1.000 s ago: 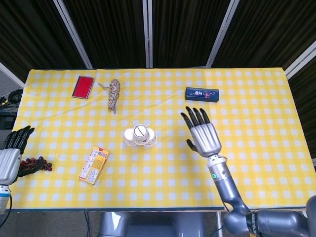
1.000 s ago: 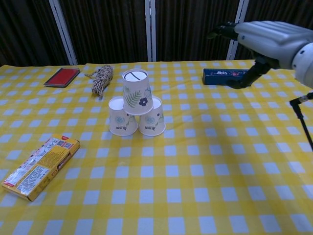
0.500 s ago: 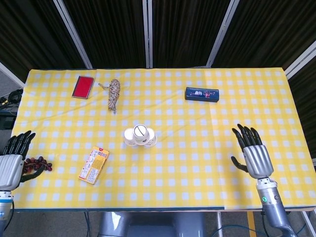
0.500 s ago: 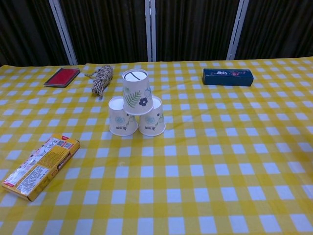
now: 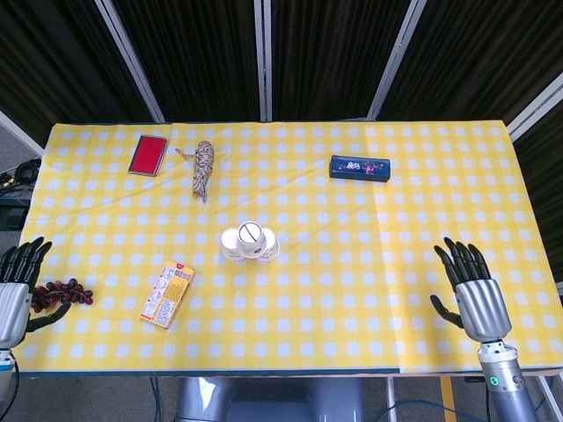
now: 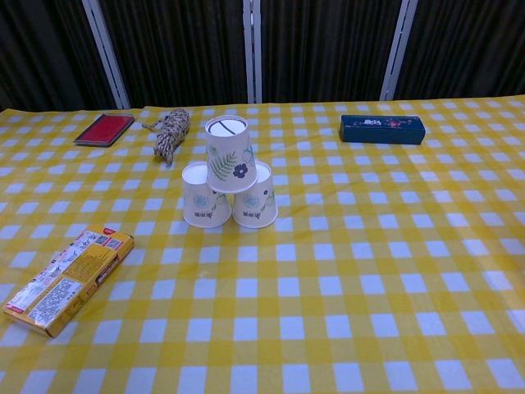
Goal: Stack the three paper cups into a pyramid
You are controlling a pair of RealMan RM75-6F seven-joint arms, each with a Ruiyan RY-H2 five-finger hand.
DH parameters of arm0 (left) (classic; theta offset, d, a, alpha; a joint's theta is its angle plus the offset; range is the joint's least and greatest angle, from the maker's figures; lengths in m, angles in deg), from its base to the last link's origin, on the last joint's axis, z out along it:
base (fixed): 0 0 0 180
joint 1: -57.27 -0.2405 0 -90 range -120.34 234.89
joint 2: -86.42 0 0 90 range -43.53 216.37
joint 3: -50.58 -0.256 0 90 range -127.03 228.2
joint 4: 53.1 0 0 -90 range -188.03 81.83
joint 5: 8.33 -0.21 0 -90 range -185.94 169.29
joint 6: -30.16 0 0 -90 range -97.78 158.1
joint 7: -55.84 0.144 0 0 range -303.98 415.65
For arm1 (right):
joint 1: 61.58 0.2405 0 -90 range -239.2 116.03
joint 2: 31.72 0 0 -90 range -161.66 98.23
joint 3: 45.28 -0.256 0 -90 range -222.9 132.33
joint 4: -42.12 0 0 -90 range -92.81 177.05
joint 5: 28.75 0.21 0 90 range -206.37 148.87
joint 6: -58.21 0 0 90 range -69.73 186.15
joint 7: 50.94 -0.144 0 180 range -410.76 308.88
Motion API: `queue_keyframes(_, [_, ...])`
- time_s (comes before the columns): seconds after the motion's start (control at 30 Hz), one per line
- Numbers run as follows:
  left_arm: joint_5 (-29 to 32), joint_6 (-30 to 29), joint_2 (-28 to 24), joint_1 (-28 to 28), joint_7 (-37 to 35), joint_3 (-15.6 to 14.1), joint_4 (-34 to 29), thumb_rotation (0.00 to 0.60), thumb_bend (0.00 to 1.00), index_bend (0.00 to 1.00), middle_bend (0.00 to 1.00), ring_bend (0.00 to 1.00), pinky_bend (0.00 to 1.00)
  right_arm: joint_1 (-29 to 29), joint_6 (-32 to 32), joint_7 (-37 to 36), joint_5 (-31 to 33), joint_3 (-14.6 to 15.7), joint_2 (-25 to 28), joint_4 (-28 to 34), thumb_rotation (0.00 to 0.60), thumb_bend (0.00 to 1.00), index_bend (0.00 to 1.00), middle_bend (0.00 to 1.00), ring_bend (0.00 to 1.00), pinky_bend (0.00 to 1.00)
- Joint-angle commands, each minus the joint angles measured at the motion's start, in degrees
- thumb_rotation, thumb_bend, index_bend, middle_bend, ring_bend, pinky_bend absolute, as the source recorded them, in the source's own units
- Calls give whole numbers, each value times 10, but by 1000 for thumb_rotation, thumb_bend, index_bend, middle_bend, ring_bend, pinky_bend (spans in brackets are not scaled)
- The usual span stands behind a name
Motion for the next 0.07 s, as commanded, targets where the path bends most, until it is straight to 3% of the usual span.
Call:
queue_keyframes(0.03, [-2,0,0,0,2,0,-1,600,155,0,0,0,0,-6,-2,-8,-3,-8,5,5,600,182,38,0,0,0])
queue_keyframes(0.07, [-2,2,1,0,4,0,0,600,155,0,0,0,0,-8,-2,-10,-4,-11,7,6,600,182,38,0,0,0])
